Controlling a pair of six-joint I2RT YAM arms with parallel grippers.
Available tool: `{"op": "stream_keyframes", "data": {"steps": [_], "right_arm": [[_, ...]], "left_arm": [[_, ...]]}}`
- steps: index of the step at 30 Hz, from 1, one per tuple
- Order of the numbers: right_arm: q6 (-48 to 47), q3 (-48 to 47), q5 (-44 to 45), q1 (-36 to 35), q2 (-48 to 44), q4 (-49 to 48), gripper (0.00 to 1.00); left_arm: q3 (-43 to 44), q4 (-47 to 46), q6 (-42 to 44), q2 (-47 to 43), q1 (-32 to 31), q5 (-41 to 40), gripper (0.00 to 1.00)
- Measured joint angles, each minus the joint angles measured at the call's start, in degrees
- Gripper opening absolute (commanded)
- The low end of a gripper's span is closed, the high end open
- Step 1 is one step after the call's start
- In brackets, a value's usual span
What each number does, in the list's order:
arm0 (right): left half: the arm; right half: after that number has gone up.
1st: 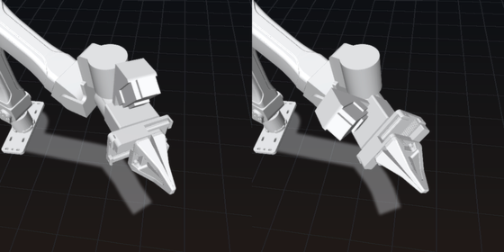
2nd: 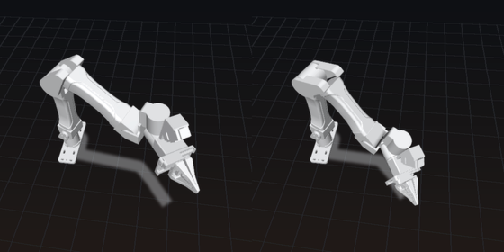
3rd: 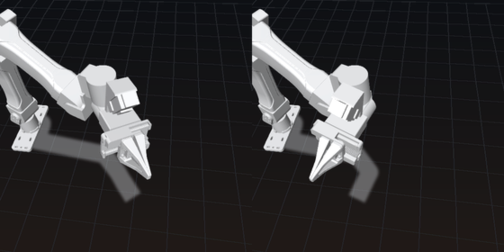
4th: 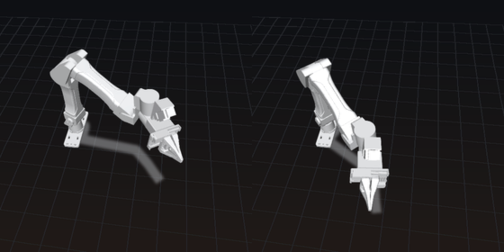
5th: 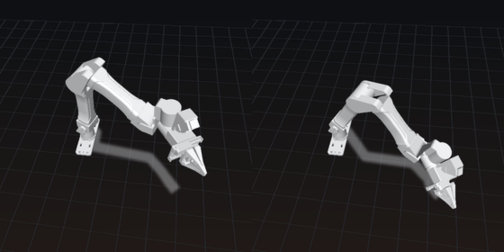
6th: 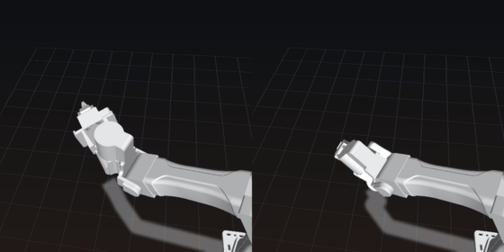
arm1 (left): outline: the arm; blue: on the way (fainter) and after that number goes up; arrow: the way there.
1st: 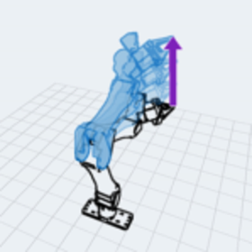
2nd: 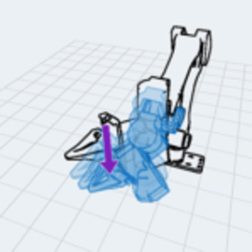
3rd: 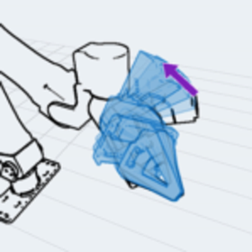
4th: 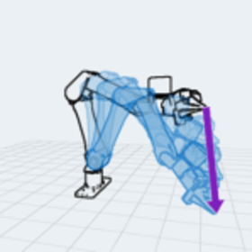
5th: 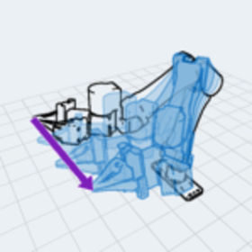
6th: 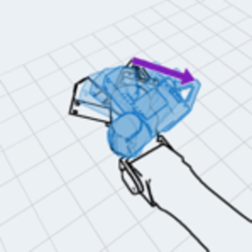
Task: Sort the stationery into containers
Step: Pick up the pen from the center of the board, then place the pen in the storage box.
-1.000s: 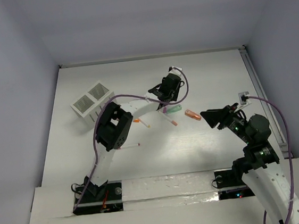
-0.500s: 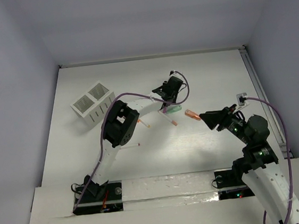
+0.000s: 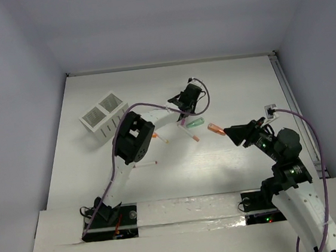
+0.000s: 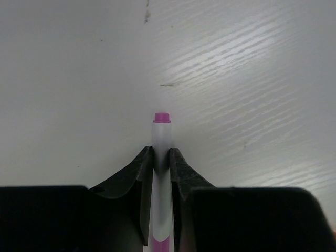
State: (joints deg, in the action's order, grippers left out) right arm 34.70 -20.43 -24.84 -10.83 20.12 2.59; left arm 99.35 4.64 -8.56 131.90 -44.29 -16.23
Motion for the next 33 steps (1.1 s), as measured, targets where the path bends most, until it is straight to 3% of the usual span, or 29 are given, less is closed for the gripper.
{"op": "stream_keyframes", "data": {"steps": [9,17,24,28,33], "right_arm": [[-0.42,-0.13,0.17,0.00,1.36,0.02,0.60],[-0.42,-0.13,-0.02,0.00,2.14,-0.44,0.60],[-0.24,-0.13,-0.66,0.00,2.14,-1.70,0.60],[-0.17,-0.09,-1.27,0.00,2.27,-3.15,0.60],[-0.17,-0.02,-1.42,0.00,2.64,-3.85,0.60]], "left_arm": [[-1.14,-0.31,1.31,-3.02,2.73,0.39,0.00],[-5.33,-3.96,0.35,-20.33,5.97,1.20,0.00],[-15.50,-10.43,-2.67,-39.63,18.56,-0.79,0.00],[-22.12,-11.89,-3.82,-44.89,27.65,-3.39,0.00],[-29.38,-12.61,-3.98,-48.63,34.42,-5.60,0.00]]}}
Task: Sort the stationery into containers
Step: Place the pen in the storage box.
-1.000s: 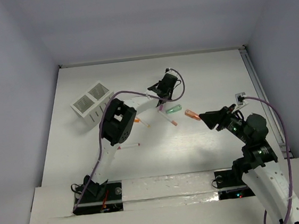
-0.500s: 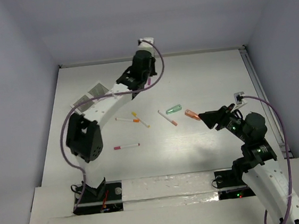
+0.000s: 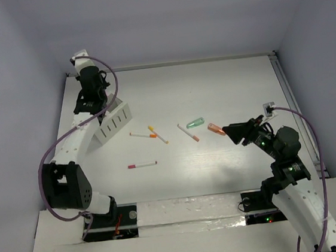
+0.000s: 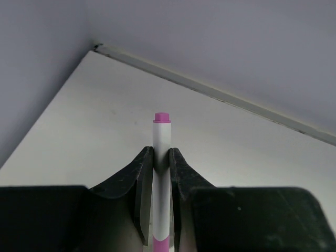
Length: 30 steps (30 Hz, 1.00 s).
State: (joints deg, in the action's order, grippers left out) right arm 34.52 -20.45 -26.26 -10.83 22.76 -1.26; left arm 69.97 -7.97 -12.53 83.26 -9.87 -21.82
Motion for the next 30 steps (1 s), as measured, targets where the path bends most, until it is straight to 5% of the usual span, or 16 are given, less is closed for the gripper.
{"op": "stream_keyframes", "data": {"steps": [7,19,30], "right_arm": [[-0.07,0.17,-0.20,0.00,0.04,-0.63,0.60],[0.37,0.83,-0.85,0.00,1.03,-3.06,0.60],[0.39,1.25,-1.55,0.00,-1.95,-3.08,0.60]], "left_arm": [[-5.97,-3.52,0.55,-0.98,5.53,-2.73,0.00],[-17.64,-8.59,5.22,-4.83,5.75,-11.72,0.00],[-18.36,-10.75,6.78,-4.90,5.75,-13.33,0.00]]}}
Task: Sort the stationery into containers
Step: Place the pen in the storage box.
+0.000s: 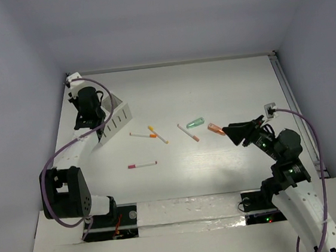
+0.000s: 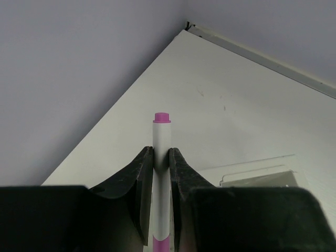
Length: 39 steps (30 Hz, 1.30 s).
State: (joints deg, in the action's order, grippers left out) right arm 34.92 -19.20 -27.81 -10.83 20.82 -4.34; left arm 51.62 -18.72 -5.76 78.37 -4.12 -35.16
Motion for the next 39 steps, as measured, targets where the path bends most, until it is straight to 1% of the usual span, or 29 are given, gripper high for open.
{"op": "stream_keyframes", "data": {"steps": [4,7,14,23,34,37,38,39], "right_arm": [[0.02,0.37,-0.07,0.00,0.96,-0.02,0.60],[0.04,0.63,-0.22,0.00,2.19,-0.17,0.60],[0.02,0.66,-0.24,0.00,3.23,-0.26,0.60],[-0.20,0.66,-0.22,0.00,4.00,-0.26,0.60],[-0.20,0.66,-0.28,0.00,2.73,0.13,0.60],[-0.22,0.66,-0.26,0.00,2.78,0.07,0.57],[-0.20,0.66,-0.28,0.00,2.84,0.00,0.55],[-0.17,0.66,-0.31,0.00,2.95,-0.09,0.53]], "left_arm": [[0.76,-0.20,-1.70,0.09,0.00,2.45,0.00],[3.06,-0.37,-3.56,0.94,0.00,4.66,0.00],[9.03,-1.70,-6.14,6.82,-1.73,7.34,0.00],[10.99,-2.14,-6.80,13.07,-5.62,7.76,0.00],[13.11,-4.46,-5.86,17.90,-6.14,6.80,0.00],[12.76,-5.90,-5.62,17.94,-6.38,6.32,0.06],[12.61,-6.27,-5.66,17.94,-6.38,6.16,0.13],[12.22,-6.69,-5.68,17.90,-6.38,6.01,0.16]]}}
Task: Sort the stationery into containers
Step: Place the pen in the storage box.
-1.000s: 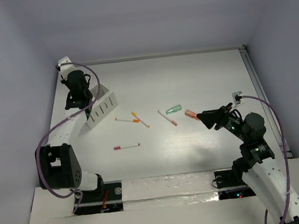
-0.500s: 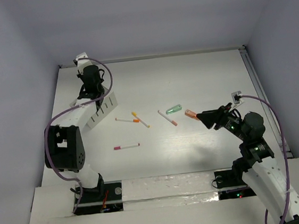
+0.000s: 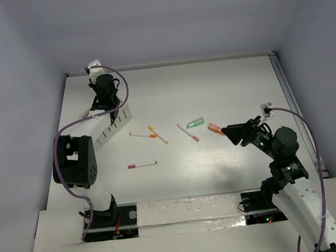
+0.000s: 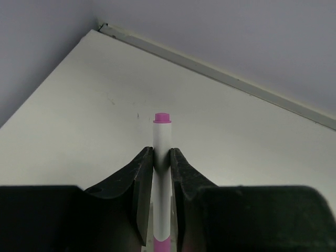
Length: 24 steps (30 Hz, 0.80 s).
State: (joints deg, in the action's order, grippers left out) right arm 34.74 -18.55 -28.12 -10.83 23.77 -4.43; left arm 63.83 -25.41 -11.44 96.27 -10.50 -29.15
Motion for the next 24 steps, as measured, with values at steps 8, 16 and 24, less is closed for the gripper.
{"op": "stream_keyframes", "data": {"steps": [8,16,24], "right_arm": [[-0.02,0.00,-0.46,0.00,2.36,-0.07,0.34],[-0.35,0.00,-1.05,0.00,4.22,-0.22,0.04],[-0.57,-0.15,-1.01,-0.44,10.64,-0.28,0.01]], "left_arm": [[-5.81,-1.40,-1.36,-2.89,-0.28,-0.94,0.26],[-6.19,0.63,-3.10,-8.20,-2.45,-1.38,0.09],[-6.19,5.68,-14.36,-14.84,-23.67,-1.53,0.00]]}}
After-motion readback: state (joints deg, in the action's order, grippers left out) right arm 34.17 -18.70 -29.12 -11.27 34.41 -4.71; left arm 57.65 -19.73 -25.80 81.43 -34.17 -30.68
